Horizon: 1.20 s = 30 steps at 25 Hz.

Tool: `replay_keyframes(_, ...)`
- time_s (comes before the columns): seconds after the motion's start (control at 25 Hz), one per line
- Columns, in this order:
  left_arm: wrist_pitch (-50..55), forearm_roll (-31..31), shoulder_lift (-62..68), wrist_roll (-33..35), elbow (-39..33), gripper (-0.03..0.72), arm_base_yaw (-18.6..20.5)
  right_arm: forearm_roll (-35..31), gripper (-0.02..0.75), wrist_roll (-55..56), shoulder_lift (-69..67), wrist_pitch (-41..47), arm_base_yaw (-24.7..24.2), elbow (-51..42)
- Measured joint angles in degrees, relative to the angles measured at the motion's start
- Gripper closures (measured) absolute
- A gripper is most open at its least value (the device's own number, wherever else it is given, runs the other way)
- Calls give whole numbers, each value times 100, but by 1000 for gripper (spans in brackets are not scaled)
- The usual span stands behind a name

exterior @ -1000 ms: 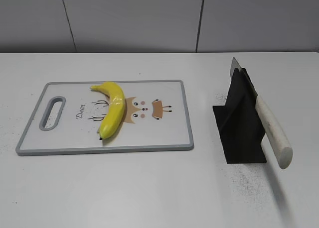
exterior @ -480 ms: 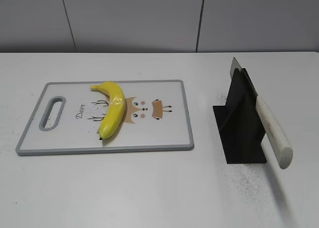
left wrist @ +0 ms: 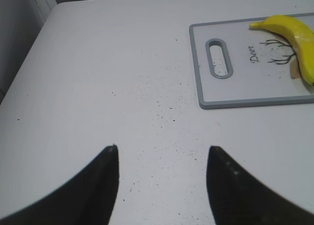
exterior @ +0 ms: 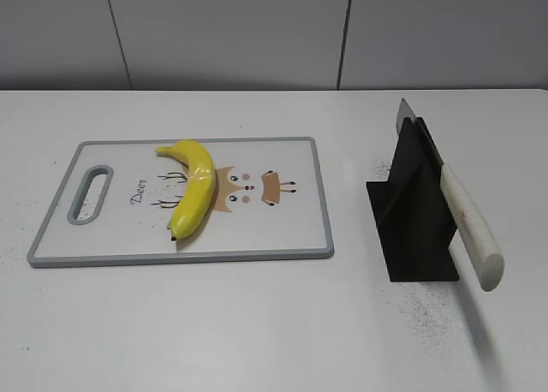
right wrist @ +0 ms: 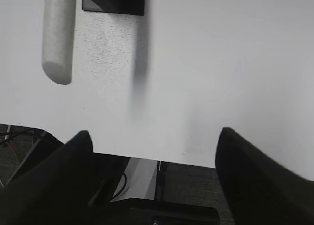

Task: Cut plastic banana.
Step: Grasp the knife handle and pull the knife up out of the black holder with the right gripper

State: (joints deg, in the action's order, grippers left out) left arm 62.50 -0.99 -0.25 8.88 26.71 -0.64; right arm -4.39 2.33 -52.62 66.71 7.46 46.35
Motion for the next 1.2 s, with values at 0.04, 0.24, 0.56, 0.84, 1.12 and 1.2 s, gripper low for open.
replay_keyframes(0.04,0,0,0,-7,0,154,0,-73,154,-5,-113,0,41,60)
replay_keyframes(0.24,0,0,0,-6,0,154,0,-168,154,-18,-709,0,639,441)
replay_keyframes(0.56,0,0,0,-3,0,154,0,-212,154,227,-1982,103,1385,1222)
replay_keyframes(0.84,0,0,0,-3,0,154,0,-200,200,522,-2978,-121,1385,1785)
replay_keyframes(1.12,0,0,0,1,0,154,0,-150,216,868,-3827,-185,1385,1914)
replay_keyframes(1.2,0,0,0,1,0,154,0,-76,218,978,-4008,-185,1385,1914)
